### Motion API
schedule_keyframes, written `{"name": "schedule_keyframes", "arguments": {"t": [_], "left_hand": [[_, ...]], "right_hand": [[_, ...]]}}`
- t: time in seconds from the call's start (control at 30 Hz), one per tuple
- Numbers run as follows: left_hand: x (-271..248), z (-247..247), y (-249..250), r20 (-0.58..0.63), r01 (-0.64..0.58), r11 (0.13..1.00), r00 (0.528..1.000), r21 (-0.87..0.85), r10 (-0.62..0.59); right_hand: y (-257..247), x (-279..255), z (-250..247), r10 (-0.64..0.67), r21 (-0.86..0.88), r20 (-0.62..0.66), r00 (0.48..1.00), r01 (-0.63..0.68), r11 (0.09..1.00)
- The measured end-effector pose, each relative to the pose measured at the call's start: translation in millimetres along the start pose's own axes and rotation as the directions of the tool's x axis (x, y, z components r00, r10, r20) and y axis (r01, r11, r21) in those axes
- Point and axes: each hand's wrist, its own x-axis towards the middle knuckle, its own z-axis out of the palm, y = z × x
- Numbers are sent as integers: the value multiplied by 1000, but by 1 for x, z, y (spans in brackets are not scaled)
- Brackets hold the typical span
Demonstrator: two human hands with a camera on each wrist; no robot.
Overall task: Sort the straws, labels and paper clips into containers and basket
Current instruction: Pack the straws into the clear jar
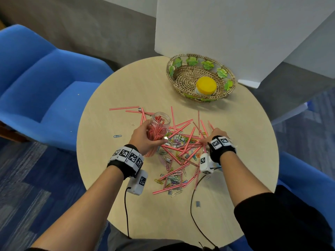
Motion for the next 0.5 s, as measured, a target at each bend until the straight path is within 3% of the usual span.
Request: {"name": "schedule_keyframes", "arguments": {"t": [0.13, 0.5], "left_hand": [[3, 1, -1, 4, 3, 1000, 1000, -16, -3], [9, -3, -4, -4, 6, 1000, 1000, 12, -6]], "right_hand": [[-10, 4, 3, -46, -283, -18, 999, 39, 958], [-49, 14, 1, -123, -412, 67, 990, 139, 901]]}}
